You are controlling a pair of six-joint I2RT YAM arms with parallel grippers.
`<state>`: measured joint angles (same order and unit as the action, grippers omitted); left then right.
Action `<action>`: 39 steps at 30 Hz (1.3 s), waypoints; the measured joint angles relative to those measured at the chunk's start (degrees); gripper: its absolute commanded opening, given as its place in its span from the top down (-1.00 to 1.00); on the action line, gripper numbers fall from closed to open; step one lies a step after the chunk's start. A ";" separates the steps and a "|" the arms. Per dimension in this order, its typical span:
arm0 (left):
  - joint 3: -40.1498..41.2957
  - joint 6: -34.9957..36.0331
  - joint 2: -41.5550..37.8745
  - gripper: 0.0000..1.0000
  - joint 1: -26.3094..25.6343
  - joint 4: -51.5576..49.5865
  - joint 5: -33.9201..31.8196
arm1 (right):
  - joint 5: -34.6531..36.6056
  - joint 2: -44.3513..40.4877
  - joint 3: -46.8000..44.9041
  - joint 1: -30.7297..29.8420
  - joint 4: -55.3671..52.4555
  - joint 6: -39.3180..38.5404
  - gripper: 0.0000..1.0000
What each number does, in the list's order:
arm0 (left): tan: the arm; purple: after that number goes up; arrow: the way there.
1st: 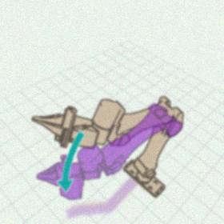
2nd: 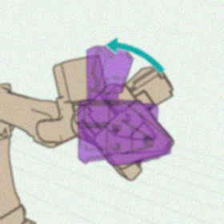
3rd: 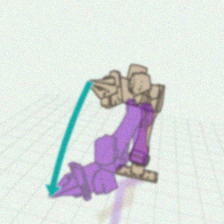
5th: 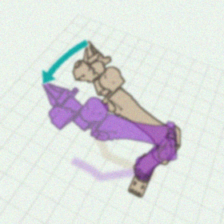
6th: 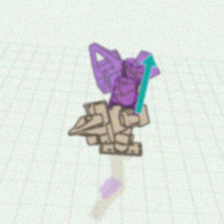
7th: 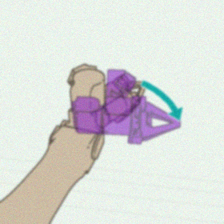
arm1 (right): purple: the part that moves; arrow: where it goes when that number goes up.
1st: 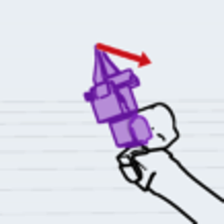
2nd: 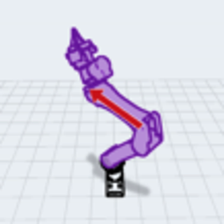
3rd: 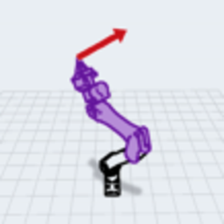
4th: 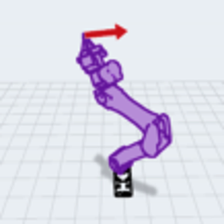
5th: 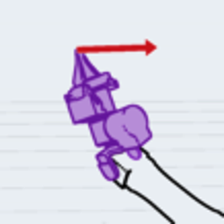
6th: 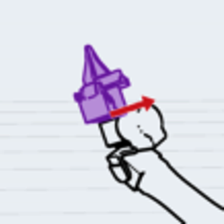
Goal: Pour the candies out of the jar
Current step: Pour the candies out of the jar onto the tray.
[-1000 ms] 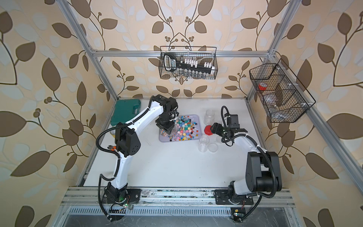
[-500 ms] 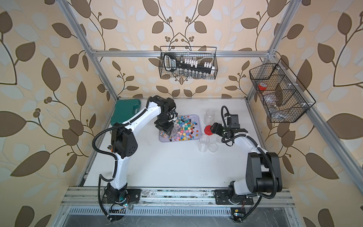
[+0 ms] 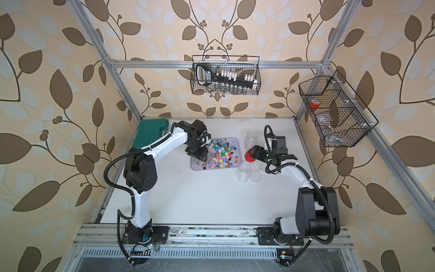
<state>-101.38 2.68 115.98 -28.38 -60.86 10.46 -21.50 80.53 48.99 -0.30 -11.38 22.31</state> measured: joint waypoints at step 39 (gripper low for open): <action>-9.81 1.09 -1.81 -0.17 -3.06 -18.60 -6.49 | 0.07 0.00 0.00 0.00 -0.07 -0.92 -0.65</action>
<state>-111.20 3.77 114.17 -31.44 -79.46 3.97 -21.43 80.53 48.99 -0.30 -11.44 21.39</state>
